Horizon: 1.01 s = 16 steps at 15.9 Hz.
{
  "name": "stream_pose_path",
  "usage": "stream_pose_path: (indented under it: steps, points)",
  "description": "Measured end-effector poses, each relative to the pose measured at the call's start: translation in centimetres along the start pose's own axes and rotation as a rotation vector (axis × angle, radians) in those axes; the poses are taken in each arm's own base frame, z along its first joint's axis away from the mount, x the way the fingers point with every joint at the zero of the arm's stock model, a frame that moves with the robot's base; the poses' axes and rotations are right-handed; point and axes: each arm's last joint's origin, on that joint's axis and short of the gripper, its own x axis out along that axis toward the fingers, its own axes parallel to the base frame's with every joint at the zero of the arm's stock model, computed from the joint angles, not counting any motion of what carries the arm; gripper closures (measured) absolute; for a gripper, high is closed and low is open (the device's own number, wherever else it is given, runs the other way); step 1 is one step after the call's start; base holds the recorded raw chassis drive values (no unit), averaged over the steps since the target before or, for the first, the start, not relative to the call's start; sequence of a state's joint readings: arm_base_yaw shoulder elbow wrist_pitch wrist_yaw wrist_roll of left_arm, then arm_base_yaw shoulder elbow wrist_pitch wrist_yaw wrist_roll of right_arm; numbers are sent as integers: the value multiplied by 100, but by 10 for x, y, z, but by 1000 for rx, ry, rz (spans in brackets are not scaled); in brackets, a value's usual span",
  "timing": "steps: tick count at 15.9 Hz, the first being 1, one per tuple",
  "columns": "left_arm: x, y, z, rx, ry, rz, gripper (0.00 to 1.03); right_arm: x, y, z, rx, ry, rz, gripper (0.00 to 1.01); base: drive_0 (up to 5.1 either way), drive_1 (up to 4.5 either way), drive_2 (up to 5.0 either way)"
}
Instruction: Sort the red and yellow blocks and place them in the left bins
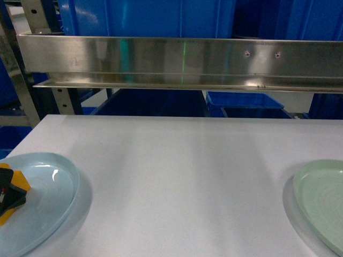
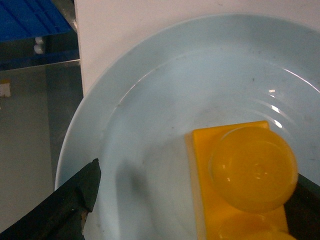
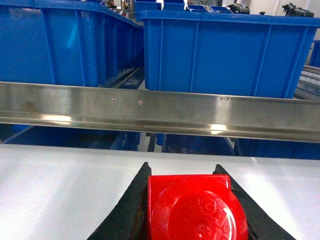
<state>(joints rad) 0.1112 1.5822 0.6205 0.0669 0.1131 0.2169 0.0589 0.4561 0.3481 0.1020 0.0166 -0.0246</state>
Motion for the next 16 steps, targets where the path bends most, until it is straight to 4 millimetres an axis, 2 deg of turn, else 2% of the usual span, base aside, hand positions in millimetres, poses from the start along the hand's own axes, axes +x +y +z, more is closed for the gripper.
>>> stream_pose_path:
  steps: [7, 8, 9, 11, 12, 16]
  points:
    - [3, -6, 7, 9, 1, 5, 6, 0, 0, 0, 0, 0, 0, 73, 0, 0, 0]
    - [7, -6, 6, -10, 17, 15, 30, 0, 0, 0, 0, 0, 0, 73, 0, 0, 0]
    - [7, -7, 7, -21, 21, 13, 50, 0, 0, 0, 0, 0, 0, 73, 0, 0, 0]
    - [9, -7, 7, -32, 21, 10, 70, 0, 0, 0, 0, 0, 0, 73, 0, 0, 0]
    - [10, -7, 8, -35, 18, 11, 74, 0, 0, 0, 0, 0, 0, 73, 0, 0, 0]
    - [10, -7, 9, -50, 9, -5, 75, 0, 0, 0, 0, 0, 0, 73, 0, 0, 0]
